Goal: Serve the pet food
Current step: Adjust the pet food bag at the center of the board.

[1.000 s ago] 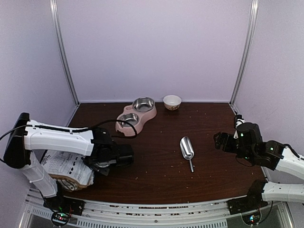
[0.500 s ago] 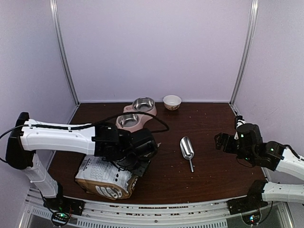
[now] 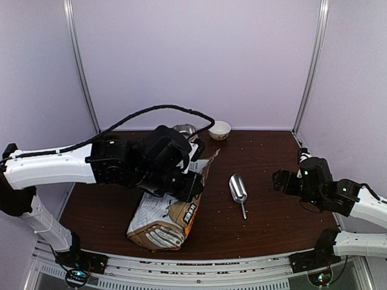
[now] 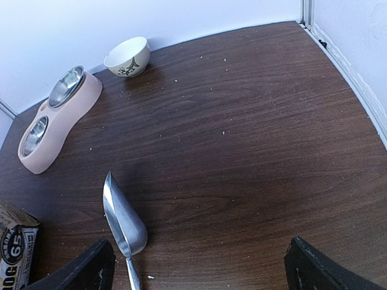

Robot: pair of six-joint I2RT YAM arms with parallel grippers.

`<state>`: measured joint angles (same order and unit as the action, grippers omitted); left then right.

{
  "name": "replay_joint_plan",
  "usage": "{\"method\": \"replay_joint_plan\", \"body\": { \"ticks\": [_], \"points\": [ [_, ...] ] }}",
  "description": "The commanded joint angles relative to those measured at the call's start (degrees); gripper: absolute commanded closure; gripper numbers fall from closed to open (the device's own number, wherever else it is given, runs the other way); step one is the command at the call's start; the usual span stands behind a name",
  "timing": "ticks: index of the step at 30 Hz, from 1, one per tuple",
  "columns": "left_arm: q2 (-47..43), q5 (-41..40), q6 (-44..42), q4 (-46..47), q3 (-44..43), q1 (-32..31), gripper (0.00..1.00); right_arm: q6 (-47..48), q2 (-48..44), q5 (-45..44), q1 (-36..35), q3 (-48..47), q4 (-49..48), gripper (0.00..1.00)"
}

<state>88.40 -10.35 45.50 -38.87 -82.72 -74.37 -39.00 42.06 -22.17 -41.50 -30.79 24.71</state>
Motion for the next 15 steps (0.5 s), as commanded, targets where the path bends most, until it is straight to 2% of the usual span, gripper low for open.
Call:
{"method": "replay_joint_plan", "body": {
  "ticks": [1,10,15],
  "points": [
    [-5.59,-5.32,-2.26,16.95,-6.52,0.19,1.0,-1.07,0.57,-0.66,-0.34,-0.57,0.34,0.0],
    [-8.68,-7.63,-2.12,18.43,-8.13,1.41,1.0,-0.81,0.3,-0.55,-0.34,-1.09,1.2,0.0],
    [-10.25,-8.08,0.19,19.86,-4.78,2.1,1.0,-0.94,0.61,-0.55,-0.33,-1.08,1.31,0.0]
  ]
}}
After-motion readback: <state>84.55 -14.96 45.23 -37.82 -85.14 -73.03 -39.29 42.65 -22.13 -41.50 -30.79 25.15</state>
